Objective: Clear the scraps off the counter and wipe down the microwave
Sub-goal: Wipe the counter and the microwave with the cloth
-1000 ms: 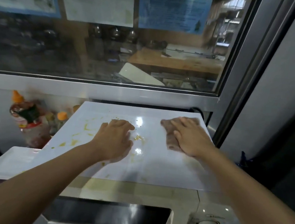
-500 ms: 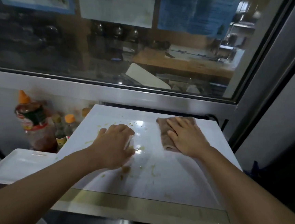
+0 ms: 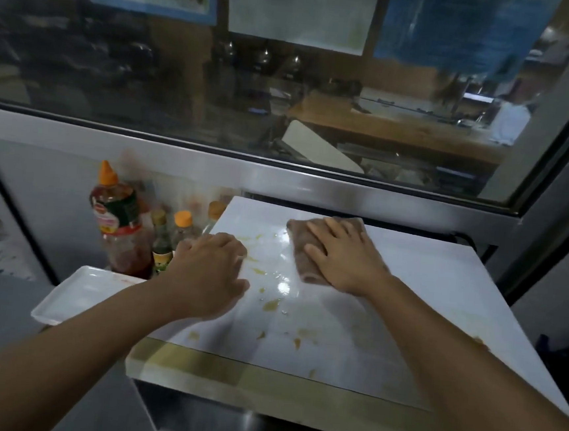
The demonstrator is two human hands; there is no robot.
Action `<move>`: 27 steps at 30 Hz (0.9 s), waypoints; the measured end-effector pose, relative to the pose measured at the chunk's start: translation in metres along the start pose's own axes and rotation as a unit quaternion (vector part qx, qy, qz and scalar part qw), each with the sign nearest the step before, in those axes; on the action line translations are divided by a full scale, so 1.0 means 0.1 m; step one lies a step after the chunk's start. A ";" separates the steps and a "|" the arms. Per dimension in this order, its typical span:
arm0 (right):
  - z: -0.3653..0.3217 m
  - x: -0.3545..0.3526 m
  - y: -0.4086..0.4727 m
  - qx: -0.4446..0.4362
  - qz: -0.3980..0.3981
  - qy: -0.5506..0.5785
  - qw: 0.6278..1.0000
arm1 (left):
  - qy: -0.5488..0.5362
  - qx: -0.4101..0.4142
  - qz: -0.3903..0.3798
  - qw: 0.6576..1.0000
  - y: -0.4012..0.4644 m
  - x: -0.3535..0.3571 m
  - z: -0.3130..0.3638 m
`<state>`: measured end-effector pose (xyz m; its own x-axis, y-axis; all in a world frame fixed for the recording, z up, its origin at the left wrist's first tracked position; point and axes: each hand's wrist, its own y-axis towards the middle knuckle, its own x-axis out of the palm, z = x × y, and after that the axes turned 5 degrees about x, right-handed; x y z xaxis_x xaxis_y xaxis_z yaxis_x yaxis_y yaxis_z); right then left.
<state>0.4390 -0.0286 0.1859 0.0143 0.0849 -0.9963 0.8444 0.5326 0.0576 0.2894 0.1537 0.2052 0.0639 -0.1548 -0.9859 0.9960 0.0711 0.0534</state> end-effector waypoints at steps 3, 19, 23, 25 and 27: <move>-0.40 0.10 0.04 -0.048 -0.002 0.001 0.999 | -0.001 -0.023 0.004 1.000 -0.12 -0.03 -0.15; -0.89 0.21 0.06 -0.244 0.015 0.027 0.969 | -0.127 0.045 0.043 0.990 -0.51 0.00 -0.42; -0.78 0.17 0.32 -0.178 0.030 0.034 0.983 | -0.143 0.047 0.017 0.988 -0.67 0.01 -0.53; -0.93 0.14 0.48 -0.106 0.027 0.006 0.994 | -0.167 0.042 0.016 0.985 -0.70 0.04 -0.55; -1.15 0.17 0.47 -0.108 0.013 -0.002 0.994 | -0.191 0.024 0.026 0.981 -0.74 0.05 -0.54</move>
<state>0.4178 0.0946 0.1788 0.0362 0.0983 -0.9945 0.7089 0.6989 0.0949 0.2122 0.2006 0.1875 0.1235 -0.5100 -0.8512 0.9921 0.0434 0.1179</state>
